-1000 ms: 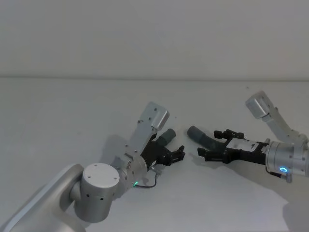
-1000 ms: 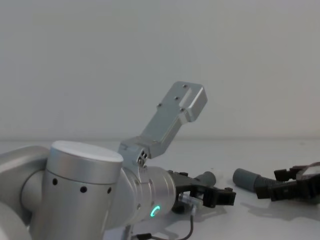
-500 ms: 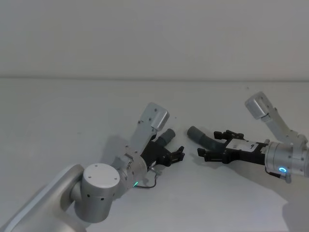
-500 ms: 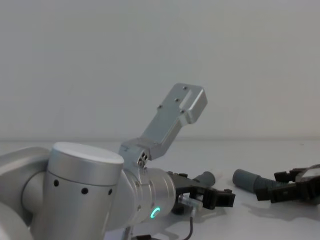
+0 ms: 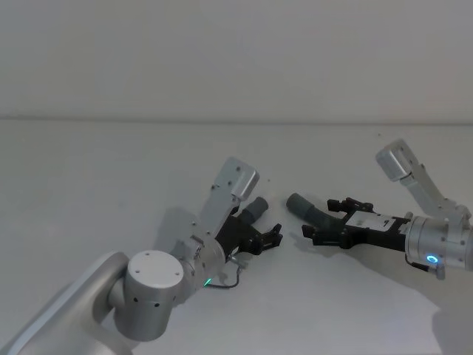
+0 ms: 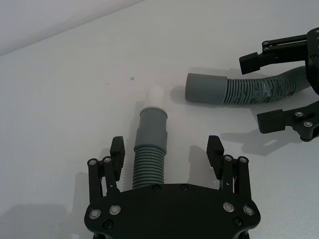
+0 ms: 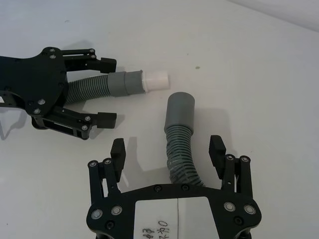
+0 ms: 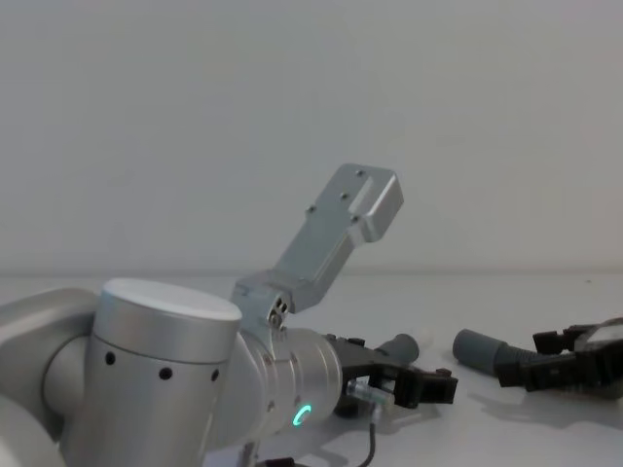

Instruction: Use both hands to pick up one end of the pipe from the table, align the ends, and insert them.

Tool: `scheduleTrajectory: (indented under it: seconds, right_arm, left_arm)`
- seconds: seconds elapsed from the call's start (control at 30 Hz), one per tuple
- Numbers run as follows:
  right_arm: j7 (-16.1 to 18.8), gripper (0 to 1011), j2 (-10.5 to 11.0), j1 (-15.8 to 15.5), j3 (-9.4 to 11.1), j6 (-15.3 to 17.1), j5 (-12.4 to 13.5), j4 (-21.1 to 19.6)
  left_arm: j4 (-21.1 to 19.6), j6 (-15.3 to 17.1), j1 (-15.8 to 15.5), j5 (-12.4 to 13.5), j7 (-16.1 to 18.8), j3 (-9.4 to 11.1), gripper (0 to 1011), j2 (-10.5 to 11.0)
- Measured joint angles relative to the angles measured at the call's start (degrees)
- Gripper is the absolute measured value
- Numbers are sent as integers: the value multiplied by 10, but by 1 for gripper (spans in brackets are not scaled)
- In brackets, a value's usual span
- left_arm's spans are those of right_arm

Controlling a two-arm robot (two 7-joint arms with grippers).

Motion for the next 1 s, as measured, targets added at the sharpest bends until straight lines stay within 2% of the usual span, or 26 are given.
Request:
scheduleTrajectory:
  seconds: [0.83, 0.97, 1.0]
  right_arm:
    - [6, 999, 7, 10, -17, 12, -1, 5]
    - [7, 963, 7, 11, -19, 13, -1, 5]
    - [7, 918, 7, 11, -19, 14, -1, 5]
  left_arm:
    - [0, 2, 0, 6, -4, 0, 1001, -1]
    - [0, 2, 0, 6, -5, 0, 985, -1]
    - [0, 2, 0, 6, -5, 0, 974, -1]
